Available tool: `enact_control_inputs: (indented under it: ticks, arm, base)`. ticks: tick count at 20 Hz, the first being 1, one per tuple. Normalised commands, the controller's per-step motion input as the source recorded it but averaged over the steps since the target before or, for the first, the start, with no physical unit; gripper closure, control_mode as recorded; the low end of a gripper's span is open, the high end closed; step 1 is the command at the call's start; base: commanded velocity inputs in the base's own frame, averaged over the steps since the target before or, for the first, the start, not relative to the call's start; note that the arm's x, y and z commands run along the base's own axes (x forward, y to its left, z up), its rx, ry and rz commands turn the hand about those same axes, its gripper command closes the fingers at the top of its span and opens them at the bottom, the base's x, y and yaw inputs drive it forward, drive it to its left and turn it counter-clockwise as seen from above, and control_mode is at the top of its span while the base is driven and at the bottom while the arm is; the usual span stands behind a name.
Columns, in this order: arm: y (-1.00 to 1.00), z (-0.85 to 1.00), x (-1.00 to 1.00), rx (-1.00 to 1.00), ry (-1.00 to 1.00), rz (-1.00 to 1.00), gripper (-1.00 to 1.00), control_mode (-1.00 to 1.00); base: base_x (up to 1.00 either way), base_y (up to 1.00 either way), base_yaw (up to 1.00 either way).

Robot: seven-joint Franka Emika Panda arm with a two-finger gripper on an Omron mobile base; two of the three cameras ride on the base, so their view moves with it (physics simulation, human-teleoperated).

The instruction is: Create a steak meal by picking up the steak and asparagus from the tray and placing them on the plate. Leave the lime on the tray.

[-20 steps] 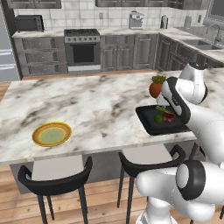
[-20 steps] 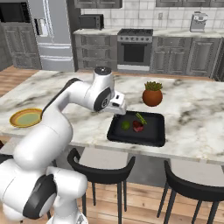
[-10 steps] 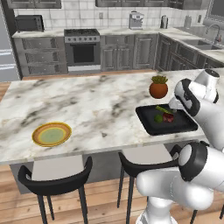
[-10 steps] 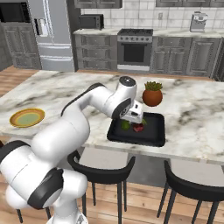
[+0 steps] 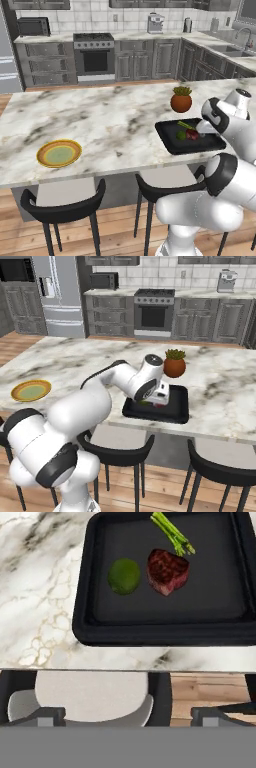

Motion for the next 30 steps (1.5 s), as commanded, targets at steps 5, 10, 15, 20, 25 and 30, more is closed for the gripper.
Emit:
enact_control_inputs:
  ticks: [5,10,15,20,25,30]
  arm:
    - [-0.09,-0.31,0.24,-0.05,0.05,0.15,-1.00,-1.00]
    - [-0.09,-0.24,0.41,0.00,0.06,0.10,-1.00,-1.00]
    - [-0.16,-0.19,0.47,0.00,0.03,0.06,-1.00,-1.00]
    - [-0.20,-0.18,0.46,0.02,0.02,0.07,-1.00,-1.00]
    - [-0.13,-0.20,0.37,0.01,0.00,0.06,-1.00,-1.00]
    - [-0.06,-0.27,0.34,0.00,0.00,0.06,-1.00,-1.00]
  base:
    - [0.00,0.00,0.00]
    - [0.00,0.00,0.00]
    - [0.00,0.00,0.00]
    - [0.00,0.00,0.00]
    - [0.00,0.00,0.00]
    - [0.00,0.00,0.00]
